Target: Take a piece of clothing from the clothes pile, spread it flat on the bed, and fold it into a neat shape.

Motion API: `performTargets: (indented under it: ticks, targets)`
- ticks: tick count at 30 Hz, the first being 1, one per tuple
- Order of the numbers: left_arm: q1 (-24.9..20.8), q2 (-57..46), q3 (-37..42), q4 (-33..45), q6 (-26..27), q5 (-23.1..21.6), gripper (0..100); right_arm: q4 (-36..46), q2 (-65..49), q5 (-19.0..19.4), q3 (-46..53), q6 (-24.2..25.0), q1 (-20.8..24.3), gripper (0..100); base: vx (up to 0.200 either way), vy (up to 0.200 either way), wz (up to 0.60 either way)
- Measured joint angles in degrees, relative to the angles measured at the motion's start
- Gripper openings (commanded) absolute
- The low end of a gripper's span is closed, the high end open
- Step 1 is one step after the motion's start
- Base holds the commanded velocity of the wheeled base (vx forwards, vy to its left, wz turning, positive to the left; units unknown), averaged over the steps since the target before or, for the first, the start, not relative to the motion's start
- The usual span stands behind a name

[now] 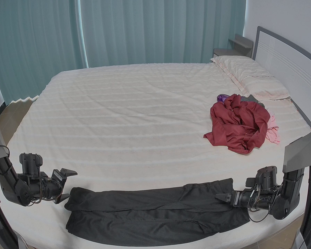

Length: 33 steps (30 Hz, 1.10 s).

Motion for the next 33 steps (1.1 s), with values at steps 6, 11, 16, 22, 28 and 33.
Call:
performTargets:
  ticks: [6,11,16,22,28,33]
  targets:
    - [-1.77,0.00,2.21,-1.17,2.23,3.55,100,-0.55,-0.55,-0.22,-0.66,0.17,-0.33,100,0.000,0.000,0.00]
    - [-4.00,0.30,5.00,-6.92,5.55,7.46,100,-0.73,-0.66,-0.26,-0.96,0.33,-0.48,100,0.000,0.000,0.00]
    - [-4.45,2.12,5.55,-12.07,10.70,10.37,100,-0.73,-0.63,-0.28,-1.01,0.41,-0.24,100,0.000,0.000,0.00]
    - [-3.17,3.58,3.40,-11.33,16.96,7.83,100,-0.71,-0.57,-0.26,-0.79,0.60,0.35,100,0.000,0.000,0.00]
    - [-1.17,4.44,-2.19,-0.30,21.07,4.16,100,-0.68,-0.37,-0.22,-0.69,0.63,0.68,100,0.000,0.000,0.00]
    - [-0.34,4.83,-8.57,11.45,23.56,0.68,100,-0.68,-0.27,-0.20,-0.69,0.71,0.77,100,0.000,0.000,0.00]
